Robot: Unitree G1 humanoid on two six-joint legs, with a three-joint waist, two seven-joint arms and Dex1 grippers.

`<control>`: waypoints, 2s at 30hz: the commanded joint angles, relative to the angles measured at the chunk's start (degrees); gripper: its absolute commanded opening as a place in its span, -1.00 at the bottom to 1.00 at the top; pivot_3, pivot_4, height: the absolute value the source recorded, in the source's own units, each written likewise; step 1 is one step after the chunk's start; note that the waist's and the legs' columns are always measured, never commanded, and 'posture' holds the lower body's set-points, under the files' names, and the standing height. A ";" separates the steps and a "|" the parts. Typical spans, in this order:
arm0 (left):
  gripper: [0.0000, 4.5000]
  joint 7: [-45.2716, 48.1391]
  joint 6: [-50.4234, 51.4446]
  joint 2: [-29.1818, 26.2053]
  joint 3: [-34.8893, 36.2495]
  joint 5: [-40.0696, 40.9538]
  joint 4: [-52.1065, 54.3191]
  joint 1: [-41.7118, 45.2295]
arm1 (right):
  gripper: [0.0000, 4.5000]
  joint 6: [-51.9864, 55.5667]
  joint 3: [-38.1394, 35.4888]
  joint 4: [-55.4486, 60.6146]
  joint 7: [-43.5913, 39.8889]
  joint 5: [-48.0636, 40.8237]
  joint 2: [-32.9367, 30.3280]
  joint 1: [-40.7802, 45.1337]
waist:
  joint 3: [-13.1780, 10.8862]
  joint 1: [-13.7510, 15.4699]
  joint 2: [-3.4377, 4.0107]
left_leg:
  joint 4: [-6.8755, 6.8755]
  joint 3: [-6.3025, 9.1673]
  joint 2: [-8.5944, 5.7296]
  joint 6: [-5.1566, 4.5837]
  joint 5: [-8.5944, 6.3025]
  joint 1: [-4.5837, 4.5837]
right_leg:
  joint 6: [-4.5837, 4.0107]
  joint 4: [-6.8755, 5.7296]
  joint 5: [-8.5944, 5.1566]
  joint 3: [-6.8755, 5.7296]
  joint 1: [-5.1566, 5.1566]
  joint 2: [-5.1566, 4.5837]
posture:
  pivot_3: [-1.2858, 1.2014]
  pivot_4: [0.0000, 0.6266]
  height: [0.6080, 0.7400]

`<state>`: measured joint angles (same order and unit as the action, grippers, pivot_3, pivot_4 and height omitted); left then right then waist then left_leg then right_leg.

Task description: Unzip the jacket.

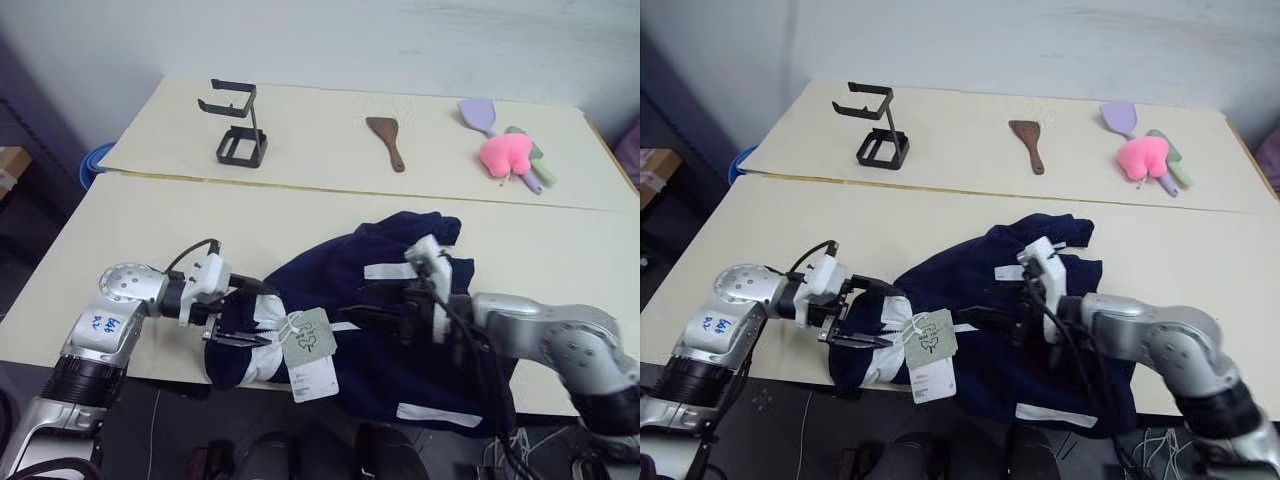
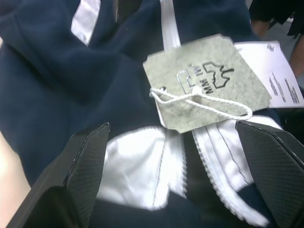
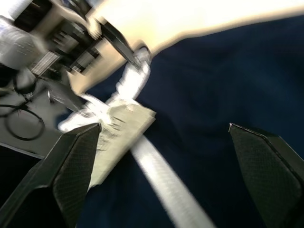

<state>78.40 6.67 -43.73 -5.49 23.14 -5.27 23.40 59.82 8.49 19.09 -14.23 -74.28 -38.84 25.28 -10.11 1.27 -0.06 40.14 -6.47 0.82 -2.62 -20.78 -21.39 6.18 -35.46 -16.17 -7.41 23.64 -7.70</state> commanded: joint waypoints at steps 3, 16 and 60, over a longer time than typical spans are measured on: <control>0.98 -2.45 1.62 0.92 2.23 0.67 1.17 -0.04 | 1.00 6.28 1.60 -2.07 -3.81 -0.35 4.29 3.74 | 0.00 -0.17 0.00 | 0.00 0.00 0.01 -0.01 0.00 0.00 | 0.01 -0.02 0.01 0.00 0.00 0.01 | 0.03 -0.52 1.00; 0.98 0.41 10.15 -4.01 4.89 1.76 -1.62 1.38 | 1.00 14.68 1.98 -4.78 -5.85 1.97 9.03 4.84 | 0.00 -1.52 0.00 | -0.05 0.05 0.05 0.01 -0.01 0.01 | 0.01 -0.05 0.00 -0.05 0.01 0.03 | 0.03 -0.52 1.00; 1.00 -3.40 9.57 1.85 1.27 0.74 13.02 -5.94 | -0.70 9.17 -27.16 4.72 -20.79 0.64 -12.52 -8.43 | -0.06 -1.47 0.02 | -0.14 -0.08 0.19 0.08 0.01 0.05 | 0.02 0.23 0.01 0.12 -0.02 0.06 | 0.03 -0.52 1.00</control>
<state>75.48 19.08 -41.77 -4.58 25.15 6.97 17.86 71.15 -18.52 17.51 -32.05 -73.22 -50.38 16.74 -10.17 -0.19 -0.03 39.99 -6.55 1.03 -2.53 -20.76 -21.33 6.20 -35.22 -16.16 -7.24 23.63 -7.66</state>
